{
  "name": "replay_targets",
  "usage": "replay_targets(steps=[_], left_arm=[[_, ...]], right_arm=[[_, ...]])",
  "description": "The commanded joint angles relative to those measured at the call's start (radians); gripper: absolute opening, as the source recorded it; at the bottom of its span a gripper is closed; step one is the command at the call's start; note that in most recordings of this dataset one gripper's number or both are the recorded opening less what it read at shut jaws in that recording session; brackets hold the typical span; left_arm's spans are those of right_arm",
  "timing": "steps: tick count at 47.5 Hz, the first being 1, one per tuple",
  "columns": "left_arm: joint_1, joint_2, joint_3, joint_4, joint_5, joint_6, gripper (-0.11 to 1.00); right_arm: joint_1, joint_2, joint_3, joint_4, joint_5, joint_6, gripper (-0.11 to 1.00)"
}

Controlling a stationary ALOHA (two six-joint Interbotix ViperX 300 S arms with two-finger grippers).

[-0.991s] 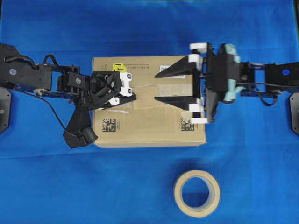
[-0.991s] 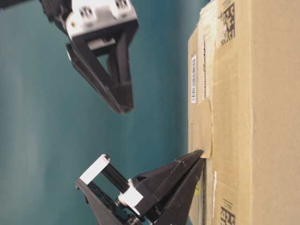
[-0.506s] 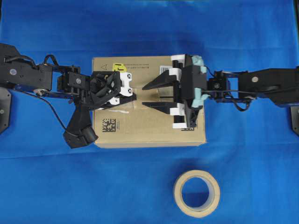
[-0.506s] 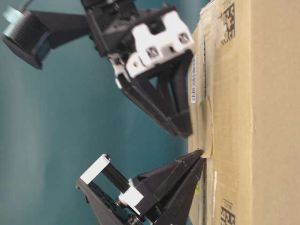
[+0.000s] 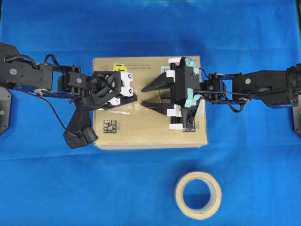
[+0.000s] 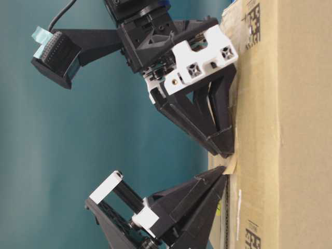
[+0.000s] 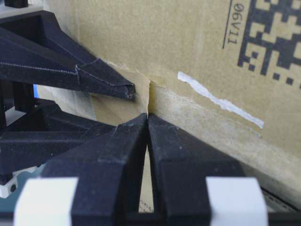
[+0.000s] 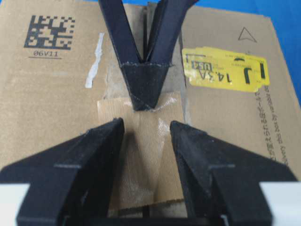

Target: Apply tape along the seams of the closed cardboard box to seal it securely.

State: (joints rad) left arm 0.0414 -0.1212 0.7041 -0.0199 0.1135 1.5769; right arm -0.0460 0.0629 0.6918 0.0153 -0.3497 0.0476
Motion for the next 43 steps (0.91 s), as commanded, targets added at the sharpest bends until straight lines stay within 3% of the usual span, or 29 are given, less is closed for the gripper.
replay_targets(steps=[1, 28, 33, 40, 43], left_arm=[[0.012, -0.008, -0.018, -0.003, 0.009, -0.002, 0.00], [0.043, 0.003, -0.038, -0.005, 0.052, -0.018, 0.03], [0.051, 0.009, -0.051, -0.005, 0.069, -0.023, 0.24], [0.052, 0.017, -0.063, 0.000, 0.071, -0.008, 0.67], [0.052, 0.018, -0.071, 0.000, 0.072, -0.008, 0.78]], right_arm=[[-0.002, -0.009, -0.003, 0.002, 0.003, -0.002, 0.47], [-0.002, -0.011, 0.000, 0.002, 0.005, -0.002, 0.47], [-0.002, -0.009, 0.000, 0.002, 0.005, -0.002, 0.47], [-0.002, -0.009, 0.000, 0.002, 0.005, -0.002, 0.47], [-0.002, -0.011, 0.000, 0.002, 0.005, -0.002, 0.47]])
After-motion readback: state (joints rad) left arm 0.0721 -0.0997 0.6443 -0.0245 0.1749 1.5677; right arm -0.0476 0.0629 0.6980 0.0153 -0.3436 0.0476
